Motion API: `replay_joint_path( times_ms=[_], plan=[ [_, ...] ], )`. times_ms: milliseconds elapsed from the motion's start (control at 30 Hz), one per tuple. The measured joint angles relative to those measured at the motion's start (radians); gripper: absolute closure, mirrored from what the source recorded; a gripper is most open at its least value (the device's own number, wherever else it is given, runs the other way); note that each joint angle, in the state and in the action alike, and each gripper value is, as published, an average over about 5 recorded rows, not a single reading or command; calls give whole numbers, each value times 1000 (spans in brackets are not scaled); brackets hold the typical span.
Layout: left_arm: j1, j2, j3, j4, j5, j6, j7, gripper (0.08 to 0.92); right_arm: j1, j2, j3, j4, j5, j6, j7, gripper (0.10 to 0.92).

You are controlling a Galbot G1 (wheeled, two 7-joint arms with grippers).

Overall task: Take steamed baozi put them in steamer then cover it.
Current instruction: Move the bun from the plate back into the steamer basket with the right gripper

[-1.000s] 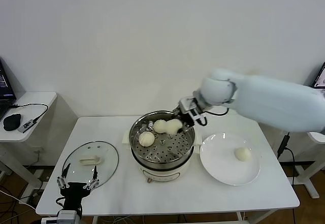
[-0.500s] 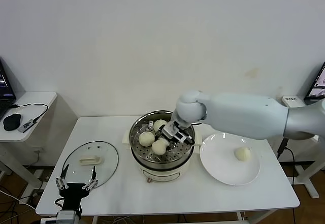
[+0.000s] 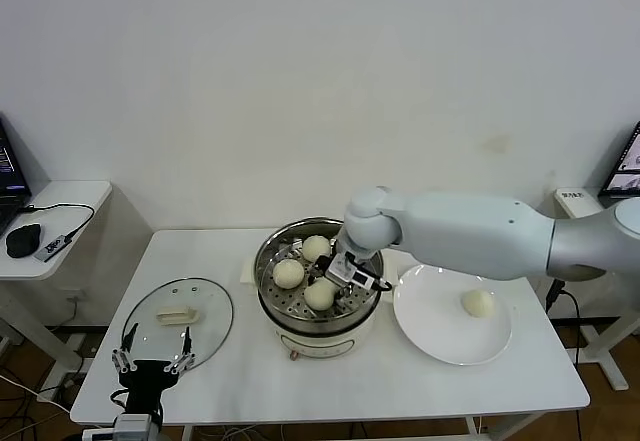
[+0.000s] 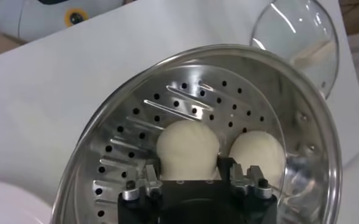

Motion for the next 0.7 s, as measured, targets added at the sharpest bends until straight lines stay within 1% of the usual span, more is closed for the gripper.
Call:
replay_joint_path(
  times_ms=[233,300,567,700],
  plan=[
    [3,-1,0,-3,0,0,-1,177,8,-5,1,11,-4,10,2,430],
    [4,-1,0,-4,0,0,-1,177,14,-9,0,16,-2,10,3,416],
    [2,0,2,-10,0,0,-1,177,60,-34,4,31,19,13,0,228],
    [1,2,3,-13,0,0,0,177,88,-54,11,45,43,6,-3,204]
  ],
)
